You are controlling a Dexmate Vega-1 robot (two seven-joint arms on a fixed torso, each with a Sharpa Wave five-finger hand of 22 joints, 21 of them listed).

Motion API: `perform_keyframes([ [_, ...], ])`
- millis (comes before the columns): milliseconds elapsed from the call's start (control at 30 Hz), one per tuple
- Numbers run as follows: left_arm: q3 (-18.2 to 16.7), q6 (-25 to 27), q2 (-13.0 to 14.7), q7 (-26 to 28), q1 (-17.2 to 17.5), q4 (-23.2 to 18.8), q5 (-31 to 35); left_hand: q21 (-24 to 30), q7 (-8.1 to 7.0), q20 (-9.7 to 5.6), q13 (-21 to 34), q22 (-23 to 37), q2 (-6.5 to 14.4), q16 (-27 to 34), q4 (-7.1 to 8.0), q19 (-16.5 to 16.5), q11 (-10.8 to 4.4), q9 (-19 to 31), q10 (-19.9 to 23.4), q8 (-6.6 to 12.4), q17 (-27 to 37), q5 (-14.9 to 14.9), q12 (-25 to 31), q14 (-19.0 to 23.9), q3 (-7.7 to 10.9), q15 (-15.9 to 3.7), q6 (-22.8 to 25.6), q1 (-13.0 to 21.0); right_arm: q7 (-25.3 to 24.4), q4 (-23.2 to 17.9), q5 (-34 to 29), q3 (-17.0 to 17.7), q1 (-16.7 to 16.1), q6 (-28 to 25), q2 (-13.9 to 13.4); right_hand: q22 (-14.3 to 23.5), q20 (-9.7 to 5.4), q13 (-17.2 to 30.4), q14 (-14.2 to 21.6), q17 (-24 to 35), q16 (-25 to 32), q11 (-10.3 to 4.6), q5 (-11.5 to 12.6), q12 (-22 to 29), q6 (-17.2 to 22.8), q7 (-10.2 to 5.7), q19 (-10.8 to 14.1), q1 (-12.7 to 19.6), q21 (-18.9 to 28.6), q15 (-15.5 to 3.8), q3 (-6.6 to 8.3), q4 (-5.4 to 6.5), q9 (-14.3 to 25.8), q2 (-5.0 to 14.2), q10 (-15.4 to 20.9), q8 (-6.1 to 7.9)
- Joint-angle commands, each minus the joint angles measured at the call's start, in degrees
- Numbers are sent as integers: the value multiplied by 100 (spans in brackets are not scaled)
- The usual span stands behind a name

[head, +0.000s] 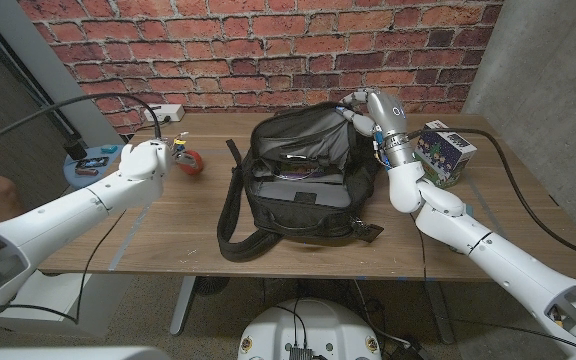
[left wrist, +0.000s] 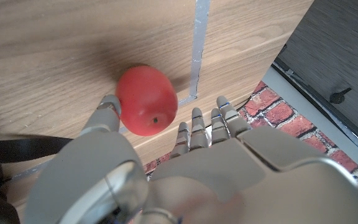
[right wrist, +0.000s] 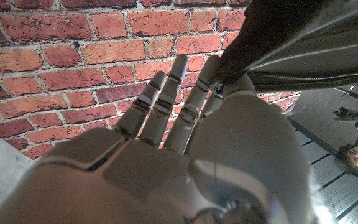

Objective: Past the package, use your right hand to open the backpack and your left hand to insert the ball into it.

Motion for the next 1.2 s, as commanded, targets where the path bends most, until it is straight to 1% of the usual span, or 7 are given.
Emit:
perform_keyframes([
  [33, 180, -344, -220, 126, -247, 452, -24, 71, 99, 7, 43, 17, 0, 62, -1, 146, -96, 22, 205, 62, 32, -6, 101, 162, -10, -32, 215, 52, -66, -94, -15, -12, -83, -190, 7, 6, -571, 16, 69, 21, -12, 2, 25, -18, 30, -47, -16, 79, 23, -701, -29, -34, 11, 98, 45, 26],
  [200, 239, -303, -290, 223, -262, 526, 59, 123, 319, -5, 83, 20, 37, 100, -70, 324, -254, 32, 522, 193, 34, 2, 231, 415, 59, -161, 700, 249, -82, -160, -20, 5, -134, -258, -14, 6, -568, 22, 68, 19, -19, 3, 25, -17, 36, -50, -16, 77, 23, -700, -34, -30, 11, 100, 47, 27],
  [467, 292, -136, -320, 308, -184, 472, 156, 176, 429, -15, 150, 27, 29, 141, -119, 511, -367, 48, 833, 278, 39, 3, 362, 723, 134, -252, 1122, 511, -90, -193, -14, 19, -147, -247, -53, 6, -570, 18, 66, 21, -28, 2, 26, -24, 36, -56, -22, 77, 21, -702, -43, -28, 11, 102, 49, 26],
  [733, 310, 139, -354, 572, -36, 343, 308, 294, 372, -3, 332, 42, 5, 238, -165, 879, -687, 85, 1387, 396, 51, 0, 643, 1325, 277, -529, 1686, 1074, -95, -205, 17, 45, -174, -211, -88, 6, -566, 16, 70, 27, -33, 3, 27, -33, 35, -53, -27, 85, 20, -702, -49, -28, 12, 108, 45, 24],
  [833, 248, 278, -403, 852, 77, 293, 333, 342, 291, -58, 510, 51, -64, 275, -146, 1032, -981, 111, 1773, 454, 54, -17, 924, 1759, 289, -733, 2087, 1390, -111, -210, 31, 62, -197, -201, -100, 6, -561, 19, 72, 27, -37, 3, 26, -33, 35, -57, -35, 80, 18, -702, -56, -23, 12, 109, 49, 23],
  [1133, 201, 434, -417, 1247, 241, 154, 396, 459, 232, -173, 827, 72, -92, 325, -119, 1329, -1252, 160, 2169, 559, 75, -19, 1324, 2319, 215, -1089, 2740, 1794, -148, -200, 73, 96, -261, -156, -125, 6, -554, 29, 76, 27, -42, 2, 28, -32, 37, -56, -46, 83, 16, -697, -65, -22, 13, 111, 50, 23],
  [1200, 179, 423, -402, 1315, 275, 116, 381, 476, 213, -192, 864, 75, -90, 344, -106, 1370, -1263, 171, 2201, 569, 82, -22, 1364, 2401, 195, -1137, 2793, 1816, -151, -202, 80, 102, -277, -150, -131, 6, -556, 29, 75, 27, -44, 2, 28, -33, 36, -56, -48, 87, 15, -702, -63, -24, 13, 113, 51, 22],
])
